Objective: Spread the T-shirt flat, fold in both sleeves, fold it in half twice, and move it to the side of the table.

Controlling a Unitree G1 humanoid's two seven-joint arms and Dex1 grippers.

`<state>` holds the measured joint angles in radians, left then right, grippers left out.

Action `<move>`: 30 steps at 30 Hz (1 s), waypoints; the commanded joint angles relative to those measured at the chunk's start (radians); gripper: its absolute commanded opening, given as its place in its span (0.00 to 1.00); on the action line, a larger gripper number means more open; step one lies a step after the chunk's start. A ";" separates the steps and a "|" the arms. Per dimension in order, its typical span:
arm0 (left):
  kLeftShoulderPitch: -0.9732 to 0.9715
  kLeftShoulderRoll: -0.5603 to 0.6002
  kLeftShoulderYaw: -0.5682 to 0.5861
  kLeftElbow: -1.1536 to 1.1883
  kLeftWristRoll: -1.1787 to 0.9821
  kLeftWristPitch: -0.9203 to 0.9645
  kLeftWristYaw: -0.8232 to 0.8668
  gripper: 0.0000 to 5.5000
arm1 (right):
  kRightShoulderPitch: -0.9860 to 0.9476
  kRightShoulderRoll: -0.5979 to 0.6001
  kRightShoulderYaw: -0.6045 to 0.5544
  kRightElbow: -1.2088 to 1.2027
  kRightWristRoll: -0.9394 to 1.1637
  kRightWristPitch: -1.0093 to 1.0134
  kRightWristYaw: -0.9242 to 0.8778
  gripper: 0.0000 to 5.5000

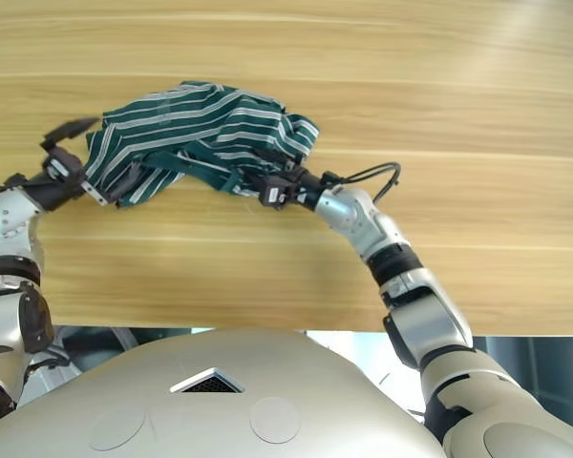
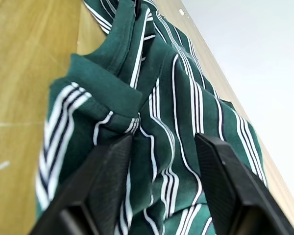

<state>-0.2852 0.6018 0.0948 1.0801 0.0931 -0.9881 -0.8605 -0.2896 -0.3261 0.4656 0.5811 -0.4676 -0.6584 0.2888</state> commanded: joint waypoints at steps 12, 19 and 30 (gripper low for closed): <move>-0.019 0.179 -0.291 -0.133 0.263 -0.107 0.377 0.98 | 0.007 -0.030 0.031 0.039 -0.034 0.015 0.008 0.43; -0.043 0.183 -0.347 -0.062 0.368 -0.021 0.467 0.98 | 0.037 -0.172 -0.021 0.084 -0.033 0.023 -0.011 0.43; 0.075 0.198 -0.351 -0.195 -0.078 -0.154 0.121 0.98 | 0.042 -0.192 -0.032 0.088 -0.030 0.025 -0.026 0.43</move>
<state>-0.2513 0.7696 -0.2330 0.9425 0.0822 -1.1368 -0.6559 -0.2864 -0.4944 0.4168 0.6221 -0.4598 -0.6811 0.2387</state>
